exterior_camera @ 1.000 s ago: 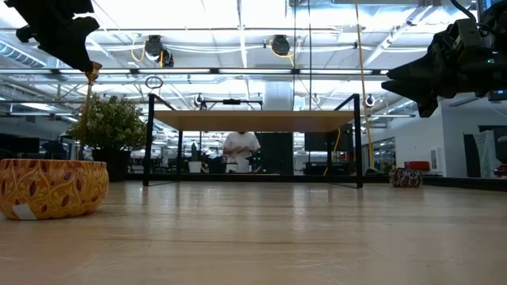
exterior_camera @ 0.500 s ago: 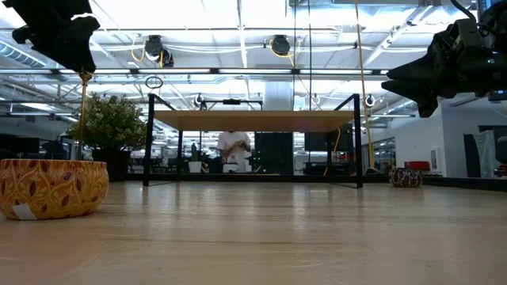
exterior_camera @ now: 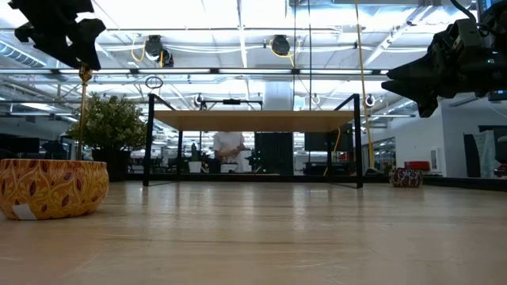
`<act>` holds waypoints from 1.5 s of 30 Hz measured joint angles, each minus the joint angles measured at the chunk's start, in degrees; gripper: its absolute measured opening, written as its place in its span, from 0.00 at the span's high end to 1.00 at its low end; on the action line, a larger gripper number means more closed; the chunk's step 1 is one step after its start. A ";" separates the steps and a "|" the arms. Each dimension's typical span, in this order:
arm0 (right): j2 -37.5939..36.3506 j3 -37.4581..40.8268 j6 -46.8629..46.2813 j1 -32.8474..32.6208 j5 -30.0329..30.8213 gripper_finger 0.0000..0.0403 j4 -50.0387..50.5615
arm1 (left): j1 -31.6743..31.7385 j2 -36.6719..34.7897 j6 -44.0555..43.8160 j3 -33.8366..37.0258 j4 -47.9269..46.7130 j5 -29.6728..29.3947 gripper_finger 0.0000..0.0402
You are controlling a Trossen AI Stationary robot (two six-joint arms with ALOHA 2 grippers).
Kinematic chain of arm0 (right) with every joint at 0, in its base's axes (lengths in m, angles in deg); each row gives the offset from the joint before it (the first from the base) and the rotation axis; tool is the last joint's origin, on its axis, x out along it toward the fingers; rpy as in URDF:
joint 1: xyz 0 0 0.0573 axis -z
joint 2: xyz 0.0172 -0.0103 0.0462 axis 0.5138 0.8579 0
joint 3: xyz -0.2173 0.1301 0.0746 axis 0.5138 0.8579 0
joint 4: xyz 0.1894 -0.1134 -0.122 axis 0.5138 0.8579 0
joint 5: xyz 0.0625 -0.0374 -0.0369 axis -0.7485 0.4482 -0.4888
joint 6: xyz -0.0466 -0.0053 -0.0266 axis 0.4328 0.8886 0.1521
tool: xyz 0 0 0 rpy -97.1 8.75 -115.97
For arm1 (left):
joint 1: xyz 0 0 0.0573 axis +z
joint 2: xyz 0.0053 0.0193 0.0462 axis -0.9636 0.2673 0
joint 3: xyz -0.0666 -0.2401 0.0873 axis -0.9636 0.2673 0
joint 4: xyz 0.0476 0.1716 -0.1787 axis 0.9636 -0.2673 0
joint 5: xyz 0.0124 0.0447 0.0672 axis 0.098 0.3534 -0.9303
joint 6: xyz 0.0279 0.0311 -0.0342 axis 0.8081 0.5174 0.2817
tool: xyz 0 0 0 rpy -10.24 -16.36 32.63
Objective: Pick & Place candle stick holders
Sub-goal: Put the top left gold candle holder on the shelf
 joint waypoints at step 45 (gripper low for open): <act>-0.01 -0.01 -0.02 0.00 0.00 0.69 -0.02 | 7.47 5.06 3.02 0.04 7.61 1.92 0.74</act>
